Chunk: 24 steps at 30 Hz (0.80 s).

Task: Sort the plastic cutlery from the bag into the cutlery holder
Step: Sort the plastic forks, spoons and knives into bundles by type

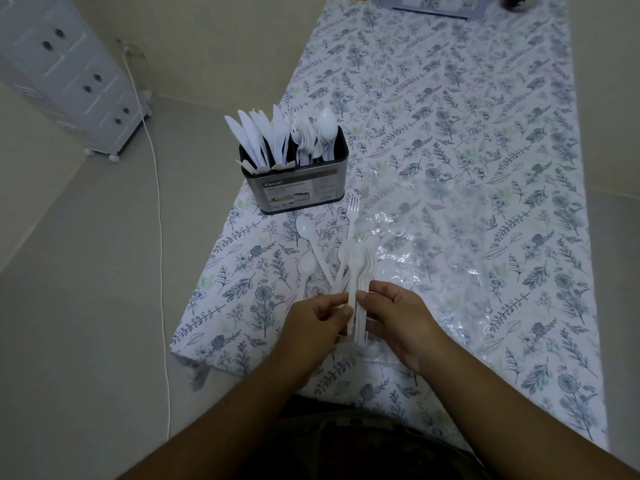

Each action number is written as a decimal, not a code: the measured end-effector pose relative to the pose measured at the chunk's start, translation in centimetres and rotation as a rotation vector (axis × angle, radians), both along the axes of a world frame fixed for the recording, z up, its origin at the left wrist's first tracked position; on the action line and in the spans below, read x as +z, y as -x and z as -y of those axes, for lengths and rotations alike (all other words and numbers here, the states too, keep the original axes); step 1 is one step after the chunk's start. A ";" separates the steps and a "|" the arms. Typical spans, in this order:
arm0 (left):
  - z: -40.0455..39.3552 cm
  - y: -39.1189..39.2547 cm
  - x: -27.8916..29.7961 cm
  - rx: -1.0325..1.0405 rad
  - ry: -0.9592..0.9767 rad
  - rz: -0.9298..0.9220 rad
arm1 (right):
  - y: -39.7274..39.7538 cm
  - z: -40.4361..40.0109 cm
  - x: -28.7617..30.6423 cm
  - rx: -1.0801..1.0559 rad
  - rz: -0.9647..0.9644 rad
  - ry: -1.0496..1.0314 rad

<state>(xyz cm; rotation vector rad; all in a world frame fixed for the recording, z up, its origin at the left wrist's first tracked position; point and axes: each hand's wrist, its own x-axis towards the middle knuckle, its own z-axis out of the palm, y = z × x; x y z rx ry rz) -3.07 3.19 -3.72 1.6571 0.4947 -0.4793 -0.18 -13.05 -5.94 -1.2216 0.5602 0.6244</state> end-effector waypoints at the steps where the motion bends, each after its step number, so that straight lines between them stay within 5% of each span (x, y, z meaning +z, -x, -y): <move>1: 0.2 0.1 -0.3 -0.011 -0.019 0.040 | 0.0 0.0 0.1 0.011 0.004 -0.005; 9: 0.0 -0.8 -1.0 -0.547 -0.469 0.406 | 0.0 0.2 -0.4 -0.033 0.027 0.041; 15: 0.6 -2.9 -0.4 -0.835 -0.619 0.459 | 0.2 1.0 -0.7 -0.053 0.048 0.098; 18: 0.5 -5.5 -0.4 -0.745 -0.594 0.454 | 0.1 1.5 -1.0 -0.095 0.020 0.065; 24: 2.3 -13.3 -2.1 -0.253 -0.705 0.347 | -0.2 1.9 -0.6 -0.104 -0.018 0.007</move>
